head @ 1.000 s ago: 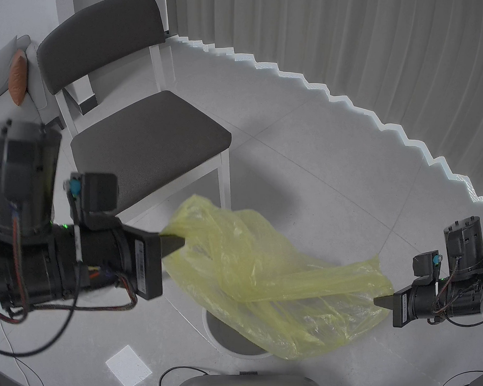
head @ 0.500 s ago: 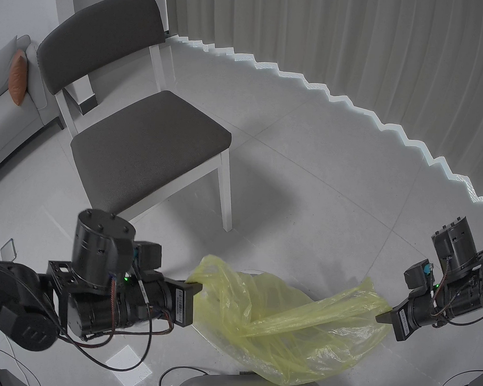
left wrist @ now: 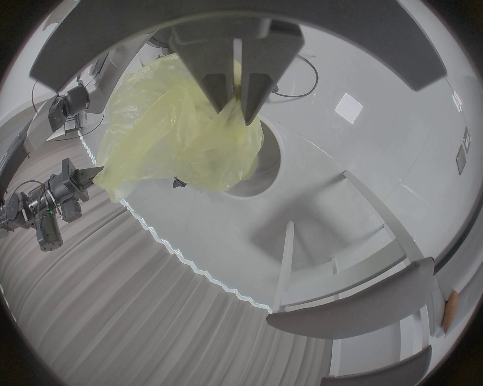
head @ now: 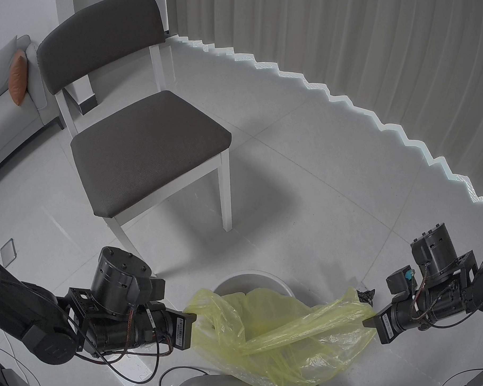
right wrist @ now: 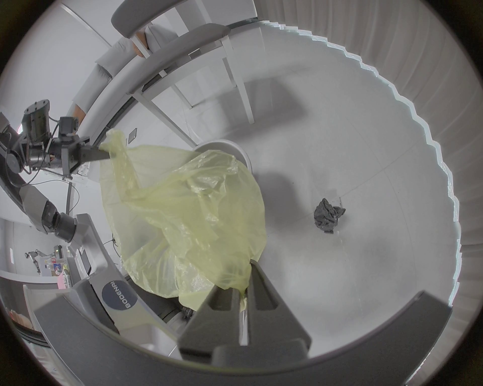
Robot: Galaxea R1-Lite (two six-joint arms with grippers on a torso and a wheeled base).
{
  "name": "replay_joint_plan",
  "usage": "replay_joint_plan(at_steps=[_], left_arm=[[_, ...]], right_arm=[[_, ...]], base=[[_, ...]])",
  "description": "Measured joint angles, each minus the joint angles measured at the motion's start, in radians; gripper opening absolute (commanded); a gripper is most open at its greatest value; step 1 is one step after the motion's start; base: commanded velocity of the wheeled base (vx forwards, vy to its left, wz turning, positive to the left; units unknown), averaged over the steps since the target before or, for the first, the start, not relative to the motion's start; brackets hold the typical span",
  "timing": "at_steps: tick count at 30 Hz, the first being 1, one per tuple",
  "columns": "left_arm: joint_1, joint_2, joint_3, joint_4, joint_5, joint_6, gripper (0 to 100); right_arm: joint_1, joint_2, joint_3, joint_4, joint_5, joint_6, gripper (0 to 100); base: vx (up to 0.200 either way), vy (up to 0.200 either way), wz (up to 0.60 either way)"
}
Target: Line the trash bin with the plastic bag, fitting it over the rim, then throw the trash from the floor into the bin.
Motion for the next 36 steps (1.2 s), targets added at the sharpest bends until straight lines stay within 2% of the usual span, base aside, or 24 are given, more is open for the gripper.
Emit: replay_joint_plan(at_steps=[6,17,24,28,36], left_arm=[[0.000,0.021,0.033,-0.059,0.003,-0.016,0],[0.007,0.156,0.108,-0.315,0.003,-0.016,0],[0.037,0.273,0.093,-0.439,-0.002,-0.012,0],[0.087,0.327,0.050,-0.466,-0.011,-0.011,0],[0.149,0.344,0.011,-0.467,-0.043,-0.008,0]], right_arm=[[-0.008,0.033,0.029,-0.082,-0.001,0.003,0],[-0.014,0.129,0.089,-0.243,-0.003,0.005,0],[-0.031,0.227,0.083,-0.353,0.000,0.006,0],[-0.060,0.288,0.072,-0.425,0.004,0.006,0],[-0.102,0.353,0.040,-0.440,0.028,0.006,0]], base=[[0.000,0.000,0.00],[0.000,0.000,0.00],[0.000,0.000,0.00],[0.000,0.000,0.00],[0.000,0.000,0.00]])
